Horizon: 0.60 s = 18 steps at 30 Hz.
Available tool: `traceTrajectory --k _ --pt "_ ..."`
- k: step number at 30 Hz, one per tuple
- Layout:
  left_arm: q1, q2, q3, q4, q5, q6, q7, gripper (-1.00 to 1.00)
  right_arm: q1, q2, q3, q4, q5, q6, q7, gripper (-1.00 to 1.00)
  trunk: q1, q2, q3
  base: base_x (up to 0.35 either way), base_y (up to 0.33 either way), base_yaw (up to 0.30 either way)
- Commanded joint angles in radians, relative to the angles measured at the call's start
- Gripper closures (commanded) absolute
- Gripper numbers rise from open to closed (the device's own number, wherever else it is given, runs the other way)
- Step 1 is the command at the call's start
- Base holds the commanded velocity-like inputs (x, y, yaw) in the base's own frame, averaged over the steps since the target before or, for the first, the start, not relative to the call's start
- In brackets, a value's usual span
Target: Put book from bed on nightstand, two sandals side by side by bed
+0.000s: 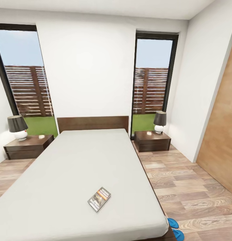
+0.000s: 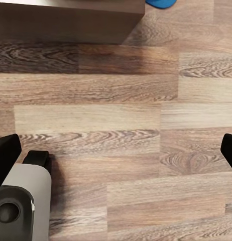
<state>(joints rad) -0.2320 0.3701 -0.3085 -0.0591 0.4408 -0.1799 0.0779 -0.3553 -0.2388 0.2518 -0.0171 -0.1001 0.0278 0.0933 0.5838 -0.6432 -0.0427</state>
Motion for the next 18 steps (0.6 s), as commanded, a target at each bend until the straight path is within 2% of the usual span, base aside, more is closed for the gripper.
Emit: traceTrajectory --k 1,2,4,6,7,8,10,11,15,16,18 --pt "-0.021 0.021 -0.007 -0.002 0.023 0.016 0.002 -1.0 -0.001 0.0 0.008 -0.001 -0.01 0.003 0.003 -1.0 0.0 -0.002 -0.002 0.0 0.0 0.0" --pt "-0.021 0.021 -0.007 -0.002 0.023 0.016 0.002 -1.0 -0.001 0.0 0.008 -0.001 -0.01 0.003 0.003 -1.0 0.0 -0.002 -0.002 0.0 0.0 0.0" --pt "-0.071 0.05 -0.004 -0.008 0.047 0.058 -0.003 -1.0 -0.001 0.0 0.009 -0.001 -0.01 0.003 0.003 -1.0 0.0 -0.002 -0.002 0.0 0.0 0.0" --pt "-0.131 0.067 -0.001 -0.015 0.063 0.099 -0.012 -1.0 -0.001 0.0 0.009 -0.001 -0.01 0.003 0.003 -1.0 0.0 -0.002 -0.002 0.0 0.0 0.0" --pt "-0.164 0.073 -0.001 -0.021 0.068 0.117 -0.018 -1.0 -0.001 0.0 0.008 -0.002 -0.01 0.003 0.003 -1.0 0.0 -0.002 -0.002 0.0 0.0 0.0" --pt "-0.164 0.073 -0.001 -0.021 0.068 0.117 -0.018 -1.0 -0.001 0.0 0.008 -0.002 -0.01 0.003 0.003 -1.0 0.0 -0.002 -0.002 0.0 0.0 0.0" --pt "-0.233 0.08 0.0 -0.038 0.074 0.153 -0.031 -1.0 -0.001 0.0 0.008 -0.002 -0.01 0.003 0.003 -1.0 0.0 -0.002 -0.002 0.0 0.0 0.0" --pt "-0.233 0.08 0.0 -0.038 0.074 0.153 -0.031 -1.0 -0.001 0.0 0.008 -0.002 -0.01 0.003 0.003 -1.0 0.0 -0.002 -0.002 0.0 0.0 0.0" --pt "-0.369 0.08 -0.003 -0.112 0.08 0.252 -0.046 -1.0 -0.001 0.0 0.008 -0.005 -0.01 0.002 0.003 -1.0 0.0 -0.002 -0.002 0.0 0.0 0.0" --pt "-0.369 0.08 -0.003 -0.112 0.08 0.252 -0.046 -1.0 -0.001 0.0 0.008 -0.005 -0.01 0.002 0.003 -1.0 0.0 -0.002 -0.002 0.0 0.0 0.0" --pt "-0.417 0.06 -0.005 -0.163 0.08 0.304 -0.048 -1.0 -0.001 0.0 0.008 -0.008 -0.01 0.002 0.003 -1.0 0.0 -0.002 -0.002 0.0 0.0 0.0"
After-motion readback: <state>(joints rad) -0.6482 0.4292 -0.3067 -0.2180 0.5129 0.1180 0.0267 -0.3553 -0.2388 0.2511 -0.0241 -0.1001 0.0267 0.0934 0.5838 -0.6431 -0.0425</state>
